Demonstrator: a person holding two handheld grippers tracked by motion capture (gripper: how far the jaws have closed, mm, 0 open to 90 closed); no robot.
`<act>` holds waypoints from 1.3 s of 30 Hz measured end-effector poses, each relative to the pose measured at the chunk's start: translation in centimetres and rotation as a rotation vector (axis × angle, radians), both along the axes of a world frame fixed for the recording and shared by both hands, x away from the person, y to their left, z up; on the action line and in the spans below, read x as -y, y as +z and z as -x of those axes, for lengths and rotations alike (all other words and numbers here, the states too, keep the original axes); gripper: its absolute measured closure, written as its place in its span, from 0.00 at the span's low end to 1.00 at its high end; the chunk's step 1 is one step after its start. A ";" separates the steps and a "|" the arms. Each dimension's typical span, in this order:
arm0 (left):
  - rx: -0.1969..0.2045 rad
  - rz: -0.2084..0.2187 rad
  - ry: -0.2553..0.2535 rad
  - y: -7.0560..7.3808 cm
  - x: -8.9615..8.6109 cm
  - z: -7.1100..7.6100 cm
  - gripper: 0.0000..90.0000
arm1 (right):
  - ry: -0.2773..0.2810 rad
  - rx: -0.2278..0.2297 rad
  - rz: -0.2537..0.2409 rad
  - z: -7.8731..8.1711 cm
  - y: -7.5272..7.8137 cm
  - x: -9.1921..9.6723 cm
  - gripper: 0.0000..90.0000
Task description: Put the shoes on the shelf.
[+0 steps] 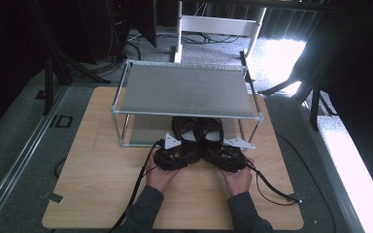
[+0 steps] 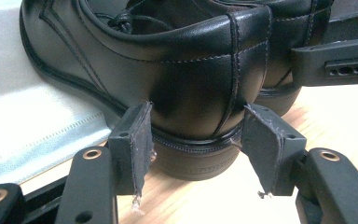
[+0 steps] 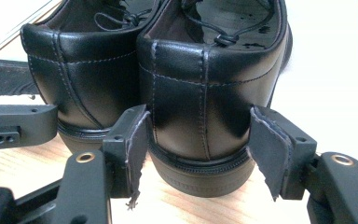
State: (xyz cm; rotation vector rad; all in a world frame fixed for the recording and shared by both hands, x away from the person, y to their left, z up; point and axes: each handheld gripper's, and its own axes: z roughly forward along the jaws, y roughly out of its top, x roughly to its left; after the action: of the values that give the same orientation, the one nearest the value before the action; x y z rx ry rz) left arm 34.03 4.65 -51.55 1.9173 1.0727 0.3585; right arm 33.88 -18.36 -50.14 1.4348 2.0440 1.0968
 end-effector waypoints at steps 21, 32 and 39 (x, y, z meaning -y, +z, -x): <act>0.003 0.004 0.036 0.4 -0.8 -2.6 0.54 | -0.004 -0.013 -0.009 -2.5 -0.2 -1.0 0.45; -0.005 0.046 0.071 0.4 -1.3 -3.2 0.55 | 0.008 -0.004 0.002 -3.0 -0.4 -1.7 0.46; -0.016 0.068 0.096 0.2 -1.5 -3.6 0.55 | 0.011 -0.009 0.010 -3.6 -0.4 -2.0 0.46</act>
State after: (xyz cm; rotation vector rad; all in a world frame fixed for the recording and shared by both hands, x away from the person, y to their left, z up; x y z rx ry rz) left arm 37.64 6.16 -51.32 1.8156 1.1758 0.3557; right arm 37.44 -16.37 -50.58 1.4284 2.0627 1.0852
